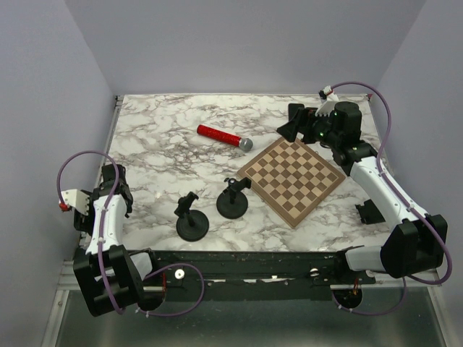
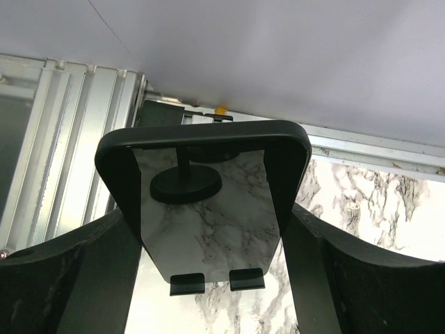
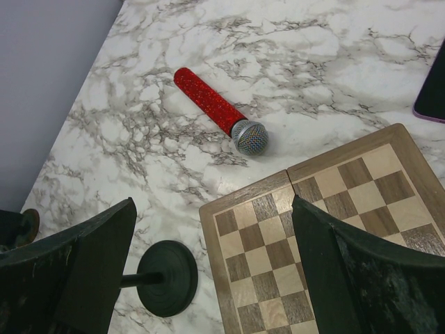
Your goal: Remove the phone from the phone stand
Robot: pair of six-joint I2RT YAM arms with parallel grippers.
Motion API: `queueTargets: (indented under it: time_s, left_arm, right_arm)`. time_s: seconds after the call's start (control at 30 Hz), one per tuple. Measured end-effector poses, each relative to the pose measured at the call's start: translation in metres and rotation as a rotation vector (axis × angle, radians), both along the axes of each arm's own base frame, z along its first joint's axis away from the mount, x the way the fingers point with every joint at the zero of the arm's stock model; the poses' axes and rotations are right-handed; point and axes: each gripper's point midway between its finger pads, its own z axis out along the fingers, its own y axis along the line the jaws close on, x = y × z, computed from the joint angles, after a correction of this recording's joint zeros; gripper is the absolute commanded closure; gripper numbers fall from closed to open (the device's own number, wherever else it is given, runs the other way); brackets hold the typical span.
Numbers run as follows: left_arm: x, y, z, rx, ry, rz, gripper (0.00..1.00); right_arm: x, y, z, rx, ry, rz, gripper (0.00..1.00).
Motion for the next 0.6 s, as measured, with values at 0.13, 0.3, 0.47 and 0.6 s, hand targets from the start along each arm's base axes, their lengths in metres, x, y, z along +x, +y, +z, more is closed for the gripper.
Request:
queueTargets:
  time_s: [0.13, 0.3, 0.47, 0.6]
  left_arm:
    - [-0.003, -0.001, 0.001, -0.007, -0.002, 0.014, 0.32]
    - [-0.006, -0.003, 0.003, -0.013, -0.003, 0.029, 0.37]
    - [-0.008, -0.004, 0.007, -0.015, -0.001, 0.037, 0.46]
    - [-0.005, -0.003, 0.018, -0.002, -0.025, 0.035, 0.51]
  right_arm:
    - [0.0, 0.0, 0.0, 0.0, 0.0, 0.0, 0.0]
    - [0.0, 0.0, 0.0, 0.0, 0.0, 0.0, 0.0]
    - [0.0, 0.0, 0.0, 0.0, 0.0, 0.0, 0.0]
    - [0.0, 0.0, 0.0, 0.0, 0.0, 0.0, 0.0]
